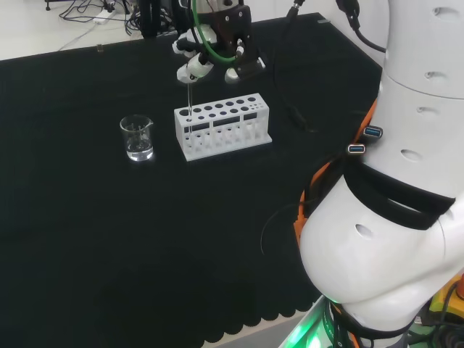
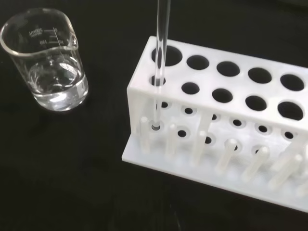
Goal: Take the glass rod from the white test tube rack.
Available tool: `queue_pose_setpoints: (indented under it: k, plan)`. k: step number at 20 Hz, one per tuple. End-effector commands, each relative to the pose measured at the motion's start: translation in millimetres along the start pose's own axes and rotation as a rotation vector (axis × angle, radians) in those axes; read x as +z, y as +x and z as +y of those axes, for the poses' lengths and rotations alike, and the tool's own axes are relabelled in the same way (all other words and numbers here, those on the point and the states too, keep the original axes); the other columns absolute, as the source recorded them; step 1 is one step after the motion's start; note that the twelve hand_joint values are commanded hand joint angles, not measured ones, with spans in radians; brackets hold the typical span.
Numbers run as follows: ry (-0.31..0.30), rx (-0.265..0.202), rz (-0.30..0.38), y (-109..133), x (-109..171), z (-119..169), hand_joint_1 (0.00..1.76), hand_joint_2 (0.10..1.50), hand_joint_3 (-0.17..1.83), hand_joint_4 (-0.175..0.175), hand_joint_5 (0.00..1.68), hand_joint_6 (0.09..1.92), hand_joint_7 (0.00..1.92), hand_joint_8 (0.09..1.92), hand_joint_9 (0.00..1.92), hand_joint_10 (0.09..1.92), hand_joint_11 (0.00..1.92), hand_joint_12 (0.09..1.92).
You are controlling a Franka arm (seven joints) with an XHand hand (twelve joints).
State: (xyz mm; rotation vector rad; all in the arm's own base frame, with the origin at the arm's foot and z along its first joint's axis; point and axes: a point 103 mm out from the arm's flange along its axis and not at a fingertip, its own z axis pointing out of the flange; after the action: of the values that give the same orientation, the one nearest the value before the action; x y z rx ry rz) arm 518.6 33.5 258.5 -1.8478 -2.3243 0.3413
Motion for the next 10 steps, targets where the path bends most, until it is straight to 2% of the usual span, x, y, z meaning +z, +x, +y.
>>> queue_pose_setpoints:
  k: [1, 10]
  plan:
    - [0.02, 0.003, 0.007, -2.4, 7.5, 4.8, 0.56, 1.23, -0.17, -0.125, 0.34, 0.09, 0.24, 0.76, 0.44, 0.77, 0.2, 1.41]
    - [0.022, 0.002, 0.009, -3.6, 8.4, 6.4, 0.57, 1.27, -0.17, -0.131, 0.45, 0.09, 0.3, 0.75, 0.57, 0.73, 0.29, 1.38]
